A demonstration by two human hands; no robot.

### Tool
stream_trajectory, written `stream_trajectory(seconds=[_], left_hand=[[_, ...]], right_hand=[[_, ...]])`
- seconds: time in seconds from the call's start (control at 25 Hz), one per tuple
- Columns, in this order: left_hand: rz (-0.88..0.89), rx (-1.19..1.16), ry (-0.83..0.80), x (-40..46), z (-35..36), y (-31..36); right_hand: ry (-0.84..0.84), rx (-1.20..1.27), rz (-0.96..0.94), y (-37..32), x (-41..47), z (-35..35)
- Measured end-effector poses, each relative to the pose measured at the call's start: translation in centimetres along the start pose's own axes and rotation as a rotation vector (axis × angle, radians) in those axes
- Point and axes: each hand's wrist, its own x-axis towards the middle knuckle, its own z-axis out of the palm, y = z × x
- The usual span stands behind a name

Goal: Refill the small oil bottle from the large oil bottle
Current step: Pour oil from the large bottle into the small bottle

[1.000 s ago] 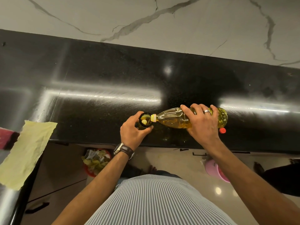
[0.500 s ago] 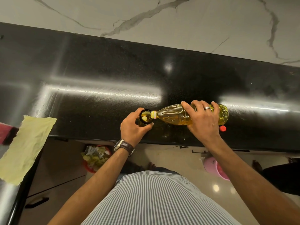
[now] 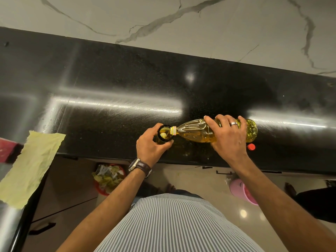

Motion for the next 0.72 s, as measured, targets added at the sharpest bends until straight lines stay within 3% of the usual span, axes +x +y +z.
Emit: stream_trajectory(seconds=[0.72], left_hand=[[-0.005, 0.012, -0.005, 0.01, -0.17, 0.27]], right_hand=[[0.005, 0.003, -0.003, -0.08, 0.15, -0.2]])
